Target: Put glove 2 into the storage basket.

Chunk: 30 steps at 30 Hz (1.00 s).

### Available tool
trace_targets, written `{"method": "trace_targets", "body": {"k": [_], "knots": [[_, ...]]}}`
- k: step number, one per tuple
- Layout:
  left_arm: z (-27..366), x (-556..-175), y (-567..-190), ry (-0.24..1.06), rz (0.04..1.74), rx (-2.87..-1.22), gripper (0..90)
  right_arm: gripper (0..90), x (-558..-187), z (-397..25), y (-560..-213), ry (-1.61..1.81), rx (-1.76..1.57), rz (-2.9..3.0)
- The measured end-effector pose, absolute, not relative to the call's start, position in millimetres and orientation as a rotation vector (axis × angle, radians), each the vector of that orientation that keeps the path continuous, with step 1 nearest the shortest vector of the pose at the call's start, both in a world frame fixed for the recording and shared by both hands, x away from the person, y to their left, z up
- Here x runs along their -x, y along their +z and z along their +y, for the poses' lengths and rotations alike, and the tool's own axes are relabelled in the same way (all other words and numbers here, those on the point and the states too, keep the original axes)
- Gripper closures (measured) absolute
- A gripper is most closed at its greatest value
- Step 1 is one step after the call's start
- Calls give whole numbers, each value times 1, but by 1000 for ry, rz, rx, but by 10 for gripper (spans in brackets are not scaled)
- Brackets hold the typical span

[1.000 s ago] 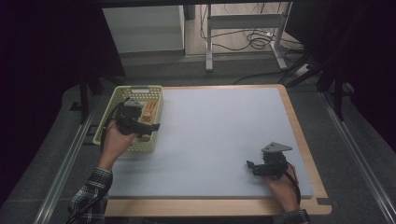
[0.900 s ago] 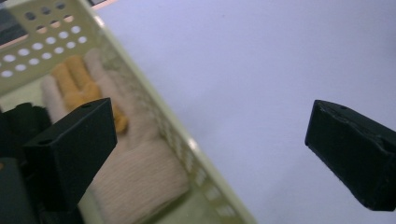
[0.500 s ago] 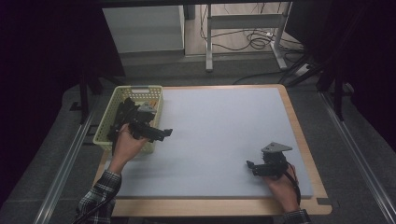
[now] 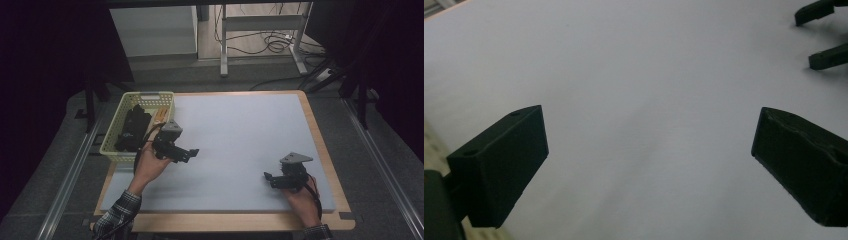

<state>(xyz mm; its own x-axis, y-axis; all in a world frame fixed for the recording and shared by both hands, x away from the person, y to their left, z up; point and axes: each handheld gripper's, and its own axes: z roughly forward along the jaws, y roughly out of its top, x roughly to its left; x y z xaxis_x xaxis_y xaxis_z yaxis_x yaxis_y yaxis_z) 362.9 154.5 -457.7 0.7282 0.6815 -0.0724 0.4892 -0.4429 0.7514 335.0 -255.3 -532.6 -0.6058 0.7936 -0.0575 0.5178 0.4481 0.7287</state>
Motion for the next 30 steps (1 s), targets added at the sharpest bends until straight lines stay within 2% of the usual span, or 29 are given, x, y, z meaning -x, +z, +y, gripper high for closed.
{"method": "trace_targets", "body": {"k": [8,30], "knots": [[133,-345,-477,250,809,-2133,19,154,-335,-255,-533,963,-1108,2312],[101,-322,-547,267,773,-2265,0,154,-335,-255,-532,962,-1108,2311]]}}
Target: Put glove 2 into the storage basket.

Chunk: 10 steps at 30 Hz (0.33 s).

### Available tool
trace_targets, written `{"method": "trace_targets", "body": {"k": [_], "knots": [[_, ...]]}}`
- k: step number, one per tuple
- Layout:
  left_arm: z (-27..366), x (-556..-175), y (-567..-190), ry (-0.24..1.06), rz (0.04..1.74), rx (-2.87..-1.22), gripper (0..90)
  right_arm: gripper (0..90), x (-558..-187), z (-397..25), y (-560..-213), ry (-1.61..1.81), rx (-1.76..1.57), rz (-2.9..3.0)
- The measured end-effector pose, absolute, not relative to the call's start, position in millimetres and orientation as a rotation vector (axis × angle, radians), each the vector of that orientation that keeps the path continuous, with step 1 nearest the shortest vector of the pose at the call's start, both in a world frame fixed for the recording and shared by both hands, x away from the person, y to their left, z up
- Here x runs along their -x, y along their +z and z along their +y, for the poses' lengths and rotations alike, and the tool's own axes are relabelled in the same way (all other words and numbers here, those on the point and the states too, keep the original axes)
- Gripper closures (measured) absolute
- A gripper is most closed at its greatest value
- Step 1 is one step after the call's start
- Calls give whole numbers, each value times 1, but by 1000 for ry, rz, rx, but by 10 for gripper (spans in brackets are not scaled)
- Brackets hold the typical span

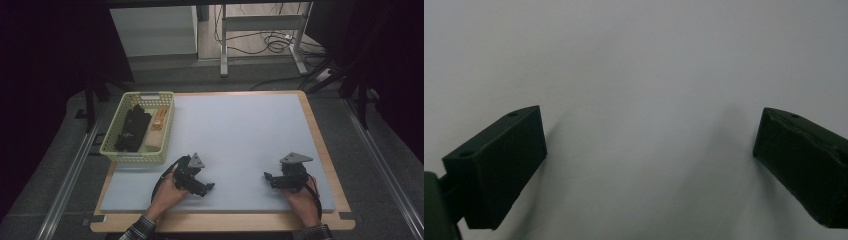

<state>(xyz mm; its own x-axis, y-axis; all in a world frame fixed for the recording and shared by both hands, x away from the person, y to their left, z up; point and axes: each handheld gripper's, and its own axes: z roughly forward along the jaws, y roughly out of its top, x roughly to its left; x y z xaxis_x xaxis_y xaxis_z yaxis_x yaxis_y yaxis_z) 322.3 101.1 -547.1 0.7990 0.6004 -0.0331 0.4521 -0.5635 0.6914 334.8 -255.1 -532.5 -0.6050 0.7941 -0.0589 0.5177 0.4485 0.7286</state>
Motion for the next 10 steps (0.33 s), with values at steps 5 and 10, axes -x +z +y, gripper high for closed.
{"method": "trace_targets", "body": {"k": [5,10], "knots": [[101,-322,-547,271,775,-2265,0,154,-335,-255,-532,961,-1107,2311],[101,-321,-547,277,775,-2269,0,154,-335,-255,-533,962,-1109,2311]]}}
